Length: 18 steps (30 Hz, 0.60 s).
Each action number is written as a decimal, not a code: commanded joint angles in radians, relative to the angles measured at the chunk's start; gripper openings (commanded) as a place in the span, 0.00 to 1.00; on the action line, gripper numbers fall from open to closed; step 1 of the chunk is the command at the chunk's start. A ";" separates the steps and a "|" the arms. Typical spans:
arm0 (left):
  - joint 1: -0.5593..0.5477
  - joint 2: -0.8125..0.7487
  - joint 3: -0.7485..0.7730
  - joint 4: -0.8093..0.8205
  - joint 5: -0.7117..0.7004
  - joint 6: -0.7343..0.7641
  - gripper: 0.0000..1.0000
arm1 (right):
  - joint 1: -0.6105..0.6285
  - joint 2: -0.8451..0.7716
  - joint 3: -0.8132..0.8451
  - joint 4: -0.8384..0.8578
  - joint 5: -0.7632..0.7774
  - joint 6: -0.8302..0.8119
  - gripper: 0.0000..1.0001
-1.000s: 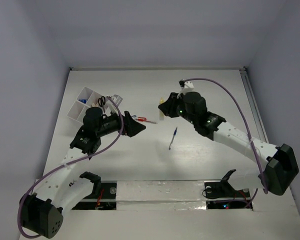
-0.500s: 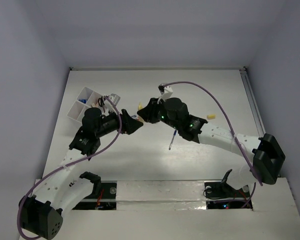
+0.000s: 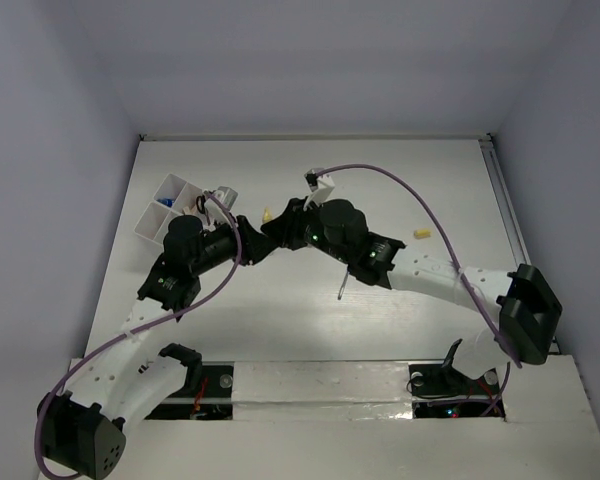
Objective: Sort the stationery into containers
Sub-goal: Pick up the pen from the center of the board.
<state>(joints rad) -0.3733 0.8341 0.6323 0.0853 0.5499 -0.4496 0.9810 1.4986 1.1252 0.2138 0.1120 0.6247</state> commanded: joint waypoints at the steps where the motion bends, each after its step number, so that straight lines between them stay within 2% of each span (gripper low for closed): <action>1: -0.003 -0.021 0.009 0.037 -0.010 0.008 0.29 | 0.019 0.014 0.062 0.068 -0.002 -0.006 0.00; 2: -0.003 -0.020 0.009 0.037 -0.011 0.009 0.26 | 0.019 0.017 0.065 0.064 -0.003 -0.008 0.00; 3: -0.003 -0.020 0.010 0.036 -0.010 0.009 0.15 | 0.019 0.017 0.067 0.061 -0.005 -0.008 0.00; 5: -0.003 -0.020 0.013 0.025 -0.018 0.017 0.01 | 0.019 0.017 0.068 0.053 -0.005 -0.014 0.00; 7: -0.003 -0.029 0.018 0.013 -0.031 0.028 0.00 | 0.019 0.002 0.067 0.035 0.021 -0.025 0.02; 9: -0.003 -0.038 0.020 0.004 -0.041 0.035 0.00 | 0.019 -0.014 0.065 0.024 0.038 -0.037 0.09; 10: -0.003 -0.050 0.021 0.001 -0.047 0.037 0.00 | 0.019 -0.027 0.070 0.013 0.043 -0.045 0.15; 11: -0.003 -0.055 0.021 0.001 -0.047 0.041 0.00 | 0.019 -0.034 0.076 -0.022 0.040 -0.062 0.30; 14: -0.003 -0.075 0.020 0.005 -0.036 0.048 0.00 | -0.014 -0.066 0.105 -0.103 -0.012 -0.082 0.55; 18: -0.003 -0.090 0.029 -0.002 -0.021 0.071 0.00 | -0.109 -0.159 0.049 -0.132 -0.095 -0.072 0.64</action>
<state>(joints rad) -0.3737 0.7658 0.6323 0.0521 0.5148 -0.4114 0.9401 1.4418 1.1725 0.1024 0.0711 0.5701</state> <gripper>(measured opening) 0.154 0.630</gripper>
